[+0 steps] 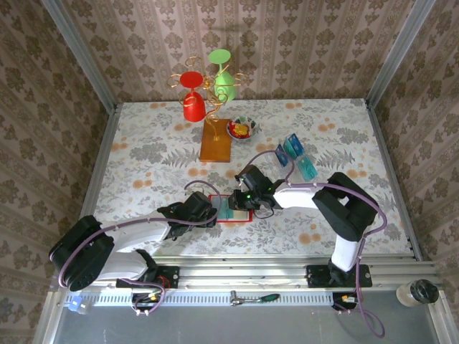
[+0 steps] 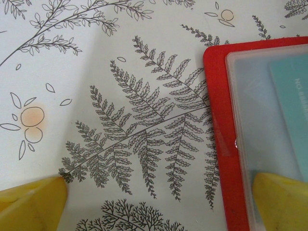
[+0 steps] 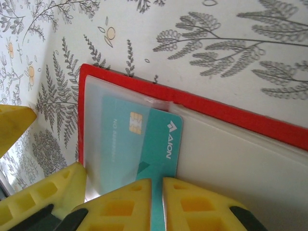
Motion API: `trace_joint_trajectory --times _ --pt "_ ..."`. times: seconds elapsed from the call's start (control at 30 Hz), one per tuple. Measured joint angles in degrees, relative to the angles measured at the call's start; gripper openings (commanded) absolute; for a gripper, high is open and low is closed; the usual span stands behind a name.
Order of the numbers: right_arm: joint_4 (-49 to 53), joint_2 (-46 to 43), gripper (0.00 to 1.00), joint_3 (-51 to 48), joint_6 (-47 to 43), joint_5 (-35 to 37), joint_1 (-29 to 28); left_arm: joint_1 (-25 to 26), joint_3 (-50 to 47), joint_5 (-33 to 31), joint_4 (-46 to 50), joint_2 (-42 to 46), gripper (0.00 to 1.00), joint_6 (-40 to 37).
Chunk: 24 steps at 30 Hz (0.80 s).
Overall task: Put the credit cards into the card holder
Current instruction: Insert the credit card into the card slot.
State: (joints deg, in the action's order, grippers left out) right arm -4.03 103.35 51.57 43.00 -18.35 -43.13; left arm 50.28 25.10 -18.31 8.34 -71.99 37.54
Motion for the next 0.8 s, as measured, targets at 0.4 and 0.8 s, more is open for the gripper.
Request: trace_joint_trajectory --times 0.4,0.8 --pt "0.6 1.4 0.13 2.1 0.2 -0.3 -1.5 0.0 0.0 -0.2 1.7 2.7 1.00 0.0" --pt "6.9 -3.6 0.08 2.6 -2.3 1.9 -1.6 -2.2 0.0 -1.0 5.0 7.8 1.00 0.0"
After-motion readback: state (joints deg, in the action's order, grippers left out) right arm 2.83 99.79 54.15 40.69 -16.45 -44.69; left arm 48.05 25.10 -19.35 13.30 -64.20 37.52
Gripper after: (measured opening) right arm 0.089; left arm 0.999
